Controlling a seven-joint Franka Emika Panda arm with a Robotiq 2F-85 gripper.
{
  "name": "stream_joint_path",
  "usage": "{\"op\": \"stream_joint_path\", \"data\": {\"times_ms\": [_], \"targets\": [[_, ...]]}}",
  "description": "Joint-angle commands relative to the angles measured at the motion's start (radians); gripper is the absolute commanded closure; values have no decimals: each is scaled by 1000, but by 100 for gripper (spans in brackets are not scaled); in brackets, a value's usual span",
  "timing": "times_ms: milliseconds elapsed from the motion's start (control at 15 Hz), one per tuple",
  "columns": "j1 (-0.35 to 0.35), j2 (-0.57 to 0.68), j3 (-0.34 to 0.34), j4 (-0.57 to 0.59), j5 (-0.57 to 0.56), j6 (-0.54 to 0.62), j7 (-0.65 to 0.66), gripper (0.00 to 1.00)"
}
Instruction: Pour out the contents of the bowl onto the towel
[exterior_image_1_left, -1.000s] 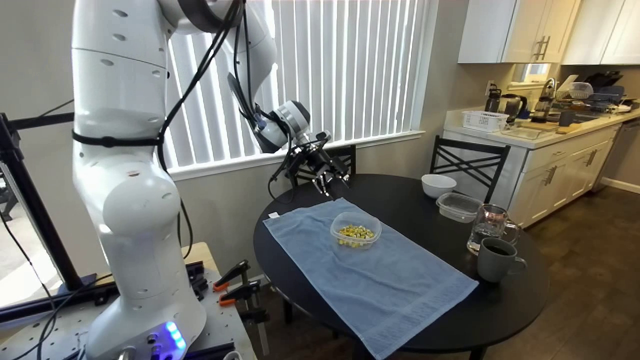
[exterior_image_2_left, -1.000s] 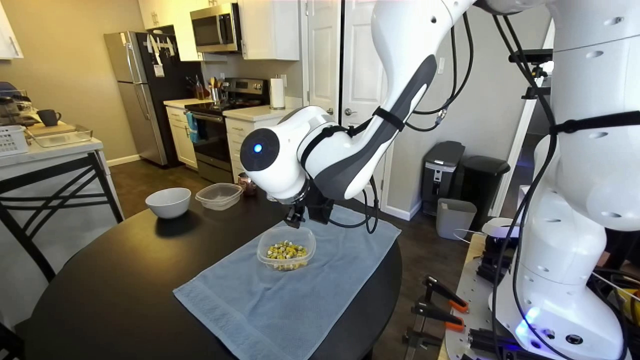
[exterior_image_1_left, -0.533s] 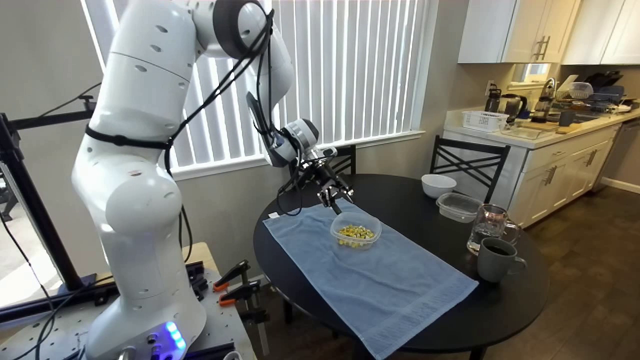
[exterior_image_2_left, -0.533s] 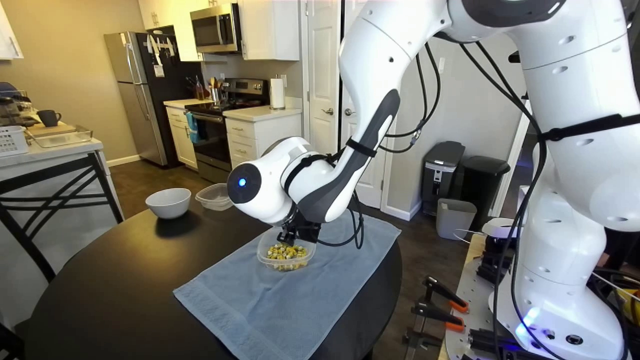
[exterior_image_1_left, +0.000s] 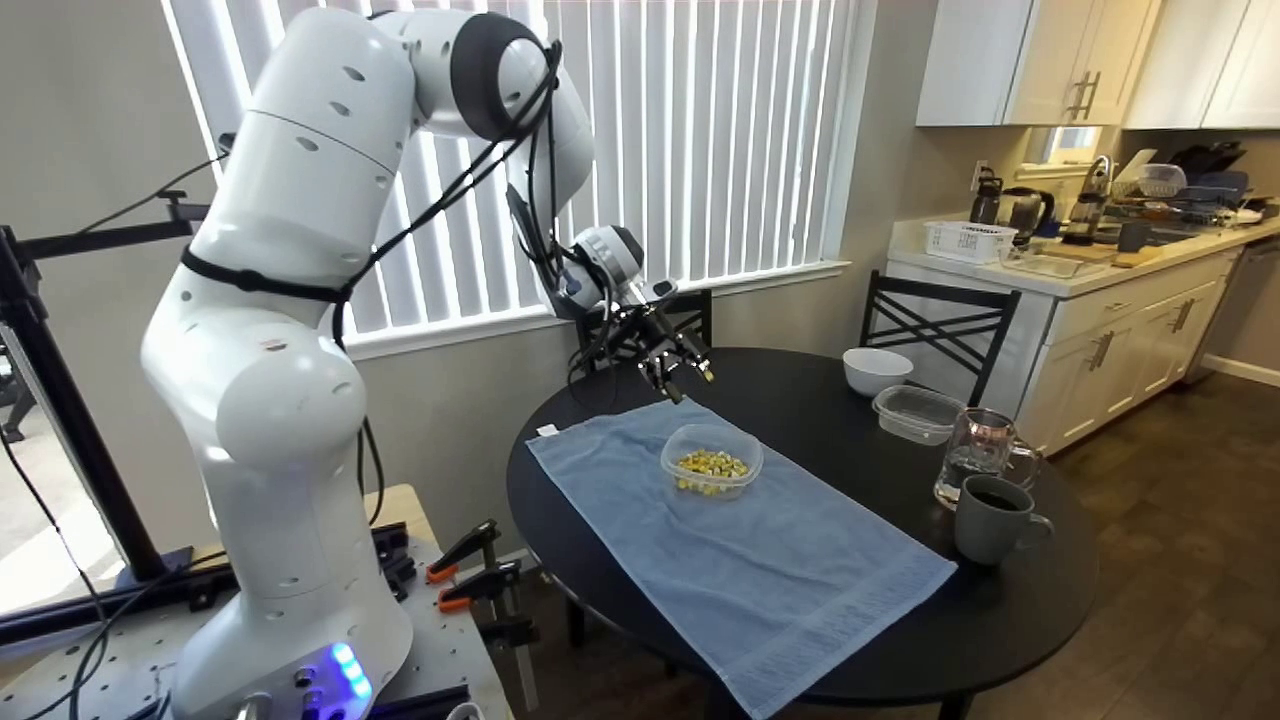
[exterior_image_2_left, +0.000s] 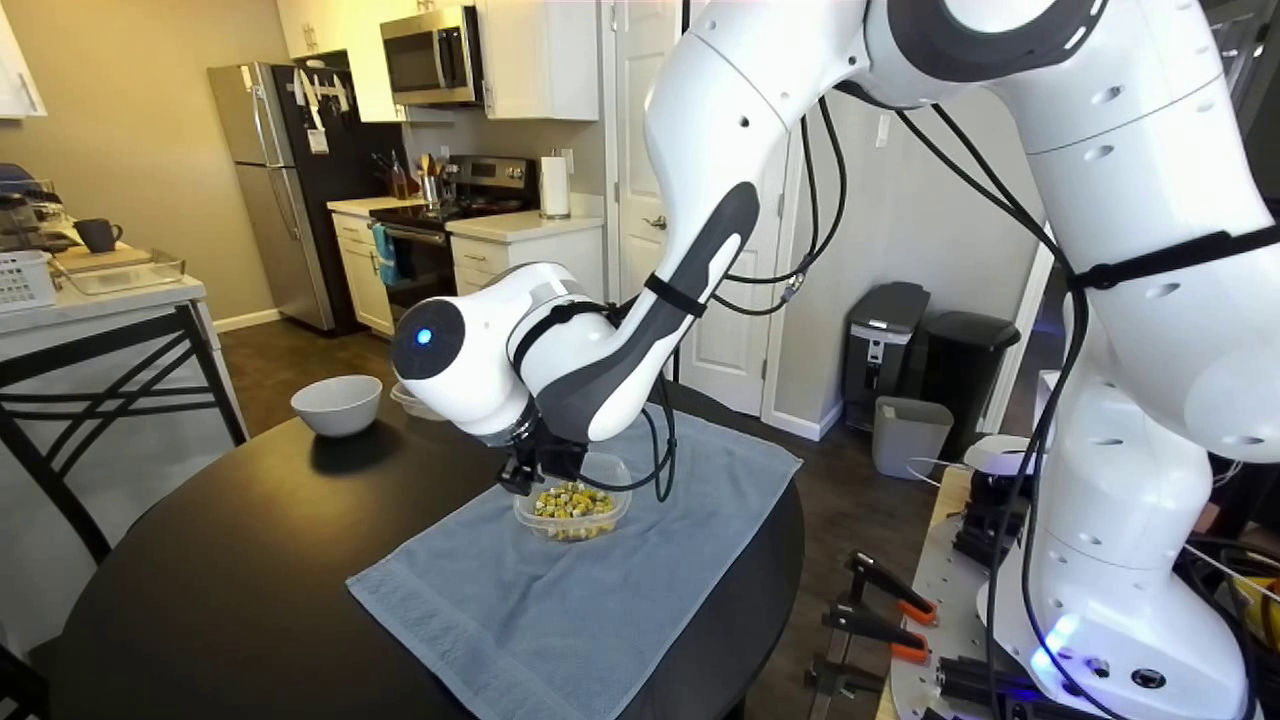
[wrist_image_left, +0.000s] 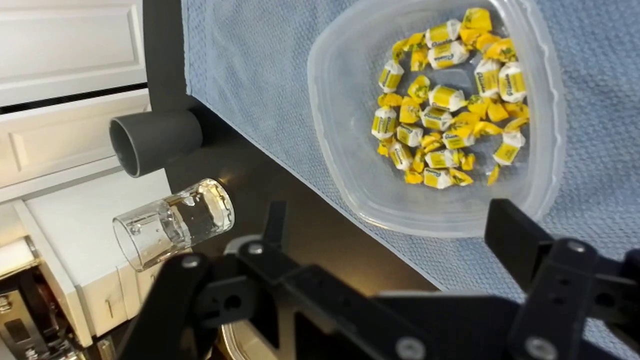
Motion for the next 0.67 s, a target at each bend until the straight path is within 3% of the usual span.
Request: {"op": "stream_joint_path", "data": {"times_ms": [0,267,600], "targets": [[-20,6,16,-5,134,65,-102,0],[4,20,5,-15,285,131,-183,0],[42,41,-49,-31,329,98,-222,0]]}}
